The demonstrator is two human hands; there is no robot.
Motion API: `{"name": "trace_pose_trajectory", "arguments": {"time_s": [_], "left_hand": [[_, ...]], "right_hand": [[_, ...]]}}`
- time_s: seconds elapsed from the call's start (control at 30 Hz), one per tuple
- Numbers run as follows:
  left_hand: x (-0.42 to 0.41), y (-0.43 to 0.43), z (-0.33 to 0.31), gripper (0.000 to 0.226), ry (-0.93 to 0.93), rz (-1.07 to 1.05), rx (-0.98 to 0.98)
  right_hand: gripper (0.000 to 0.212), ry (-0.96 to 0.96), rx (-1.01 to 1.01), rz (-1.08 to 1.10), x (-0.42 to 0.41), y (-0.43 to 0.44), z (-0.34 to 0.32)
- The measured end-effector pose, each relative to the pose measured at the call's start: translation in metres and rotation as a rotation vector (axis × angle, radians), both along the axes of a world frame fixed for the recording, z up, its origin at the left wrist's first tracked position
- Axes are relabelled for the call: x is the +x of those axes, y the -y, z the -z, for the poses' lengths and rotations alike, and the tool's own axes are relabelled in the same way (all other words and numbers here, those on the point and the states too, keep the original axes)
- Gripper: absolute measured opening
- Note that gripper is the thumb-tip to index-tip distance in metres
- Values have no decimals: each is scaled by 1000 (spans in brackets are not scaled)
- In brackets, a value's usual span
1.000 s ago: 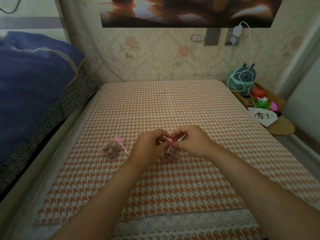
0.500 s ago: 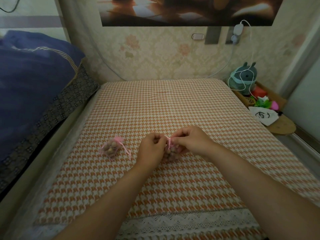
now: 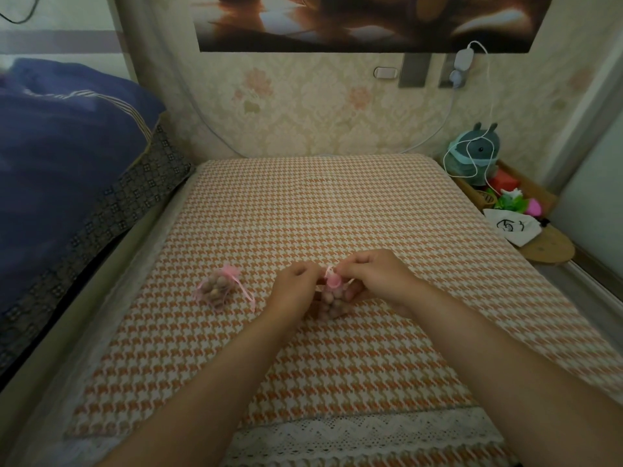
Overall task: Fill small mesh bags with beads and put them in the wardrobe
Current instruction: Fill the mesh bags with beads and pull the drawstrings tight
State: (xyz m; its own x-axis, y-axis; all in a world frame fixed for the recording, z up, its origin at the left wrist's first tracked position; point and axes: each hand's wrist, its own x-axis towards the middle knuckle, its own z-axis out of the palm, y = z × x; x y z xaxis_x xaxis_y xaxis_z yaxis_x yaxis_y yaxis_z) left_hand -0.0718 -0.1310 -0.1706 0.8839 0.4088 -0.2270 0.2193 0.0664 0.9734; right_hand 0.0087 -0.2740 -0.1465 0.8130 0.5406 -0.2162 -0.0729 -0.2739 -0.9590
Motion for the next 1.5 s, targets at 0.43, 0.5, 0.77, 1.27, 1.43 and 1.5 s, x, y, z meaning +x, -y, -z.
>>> {"name": "trace_pose_trajectory", "arguments": {"time_s": [0.43, 0.5, 0.77, 1.27, 1.43, 1.5], "left_hand": [[-6, -1, 4, 31, 17, 155, -11], [-6, 0, 7, 41, 130, 141, 33], [-5, -8, 20, 66, 229, 115, 366], [-29, -16, 14, 54, 180, 95, 479], [-29, -21, 18, 43, 209, 85, 573], [-27, -23, 22, 40, 202, 119, 530]], "right_hand": [[18, -278, 6, 103, -3, -12, 8], [15, -262, 90, 142, -3, -13, 6], [18, -68, -136, -72, -7, 3, -7], [30, -251, 217, 112, -29, -8, -20], [43, -223, 60, 280, -27, -10, -16], [41, 61, -292, 190, -26, -6, -12]]}}
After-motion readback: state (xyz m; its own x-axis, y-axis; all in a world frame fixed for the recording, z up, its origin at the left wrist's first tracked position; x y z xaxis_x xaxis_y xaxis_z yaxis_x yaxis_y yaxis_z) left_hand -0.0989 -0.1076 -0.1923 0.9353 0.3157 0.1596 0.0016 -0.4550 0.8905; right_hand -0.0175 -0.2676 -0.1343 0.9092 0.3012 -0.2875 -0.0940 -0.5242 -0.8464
